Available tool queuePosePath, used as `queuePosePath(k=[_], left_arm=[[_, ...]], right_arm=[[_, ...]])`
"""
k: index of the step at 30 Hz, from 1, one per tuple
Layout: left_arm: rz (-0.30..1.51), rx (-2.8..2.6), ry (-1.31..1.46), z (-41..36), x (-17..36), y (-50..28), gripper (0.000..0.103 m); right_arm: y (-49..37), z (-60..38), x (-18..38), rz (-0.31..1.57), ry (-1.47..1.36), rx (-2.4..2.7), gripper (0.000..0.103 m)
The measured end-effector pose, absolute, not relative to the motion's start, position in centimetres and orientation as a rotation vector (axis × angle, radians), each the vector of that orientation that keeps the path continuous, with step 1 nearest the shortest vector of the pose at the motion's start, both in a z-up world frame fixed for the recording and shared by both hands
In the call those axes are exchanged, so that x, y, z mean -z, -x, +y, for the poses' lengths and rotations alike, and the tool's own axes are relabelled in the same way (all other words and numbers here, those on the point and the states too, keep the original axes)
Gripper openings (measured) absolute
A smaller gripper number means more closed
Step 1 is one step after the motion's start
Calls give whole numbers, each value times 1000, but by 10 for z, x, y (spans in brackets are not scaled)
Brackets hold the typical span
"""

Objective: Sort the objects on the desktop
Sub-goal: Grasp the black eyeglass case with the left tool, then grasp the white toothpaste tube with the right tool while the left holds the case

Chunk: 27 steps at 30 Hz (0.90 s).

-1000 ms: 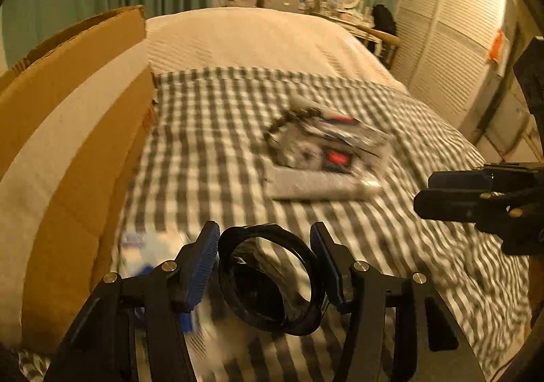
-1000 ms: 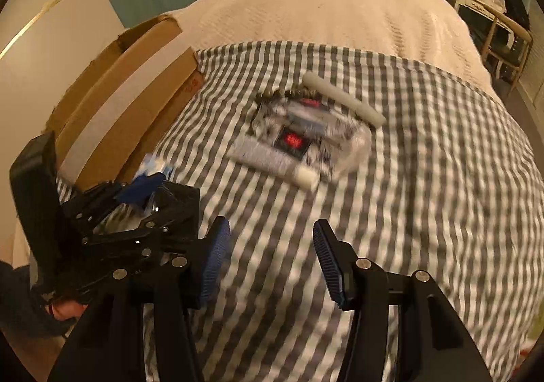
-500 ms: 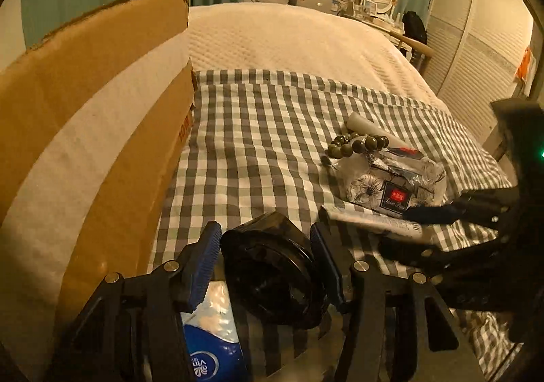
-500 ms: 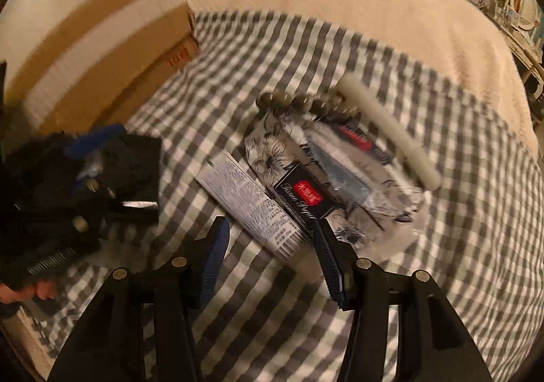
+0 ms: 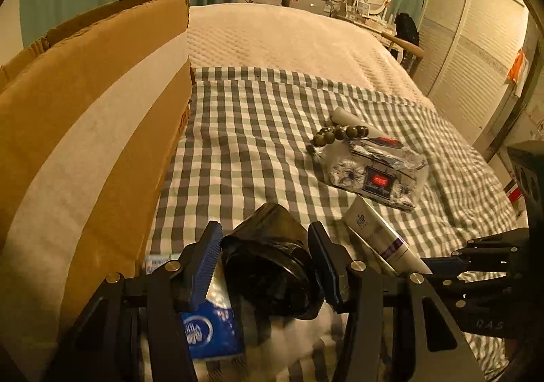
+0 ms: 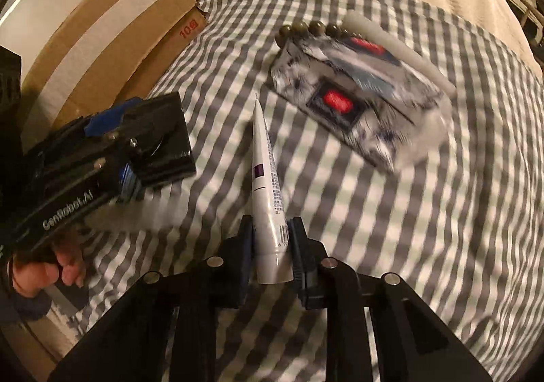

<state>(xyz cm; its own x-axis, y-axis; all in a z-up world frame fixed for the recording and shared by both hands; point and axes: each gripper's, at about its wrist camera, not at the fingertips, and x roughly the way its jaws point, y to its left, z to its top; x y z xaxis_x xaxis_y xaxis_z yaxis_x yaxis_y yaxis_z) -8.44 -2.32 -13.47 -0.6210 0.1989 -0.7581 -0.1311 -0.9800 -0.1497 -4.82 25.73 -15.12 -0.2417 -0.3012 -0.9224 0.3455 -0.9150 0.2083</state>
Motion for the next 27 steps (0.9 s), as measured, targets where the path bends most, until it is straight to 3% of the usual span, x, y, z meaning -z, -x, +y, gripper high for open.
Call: queuePosePath(k=[4, 6, 10, 19, 20, 22, 23, 24, 27], left_arm=[[-125, -2655, 1256, -20, 128, 74, 50], [-131, -2643, 1248, -18, 123, 69, 37], [-117, -2625, 1237, -13, 111, 60, 31], [-141, -2558, 1322, -8, 126, 46, 32], [-141, -2553, 1330, -7, 129, 44, 36], [-135, -2557, 1326, -5, 133, 41, 54], [-135, -2559, 1326, -4, 134, 42, 72], [-149, -2554, 1333, -4, 136, 42, 81], [-220, -2497, 1358, -2, 145, 43, 82]], right_arm=[[36, 265, 140, 69, -1635, 2228, 20], [29, 266, 133, 88, -1629, 2247, 20], [14, 268, 111, 112, -1593, 2281, 20], [-15, 273, 76, 166, -1540, 2342, 20], [-18, 274, 73, 170, -1539, 2341, 20], [-24, 276, 70, 182, -1541, 2346, 20], [-27, 278, 69, 181, -1546, 2344, 20], [-28, 280, 69, 182, -1548, 2347, 20], [-33, 285, 69, 191, -1547, 2354, 20]])
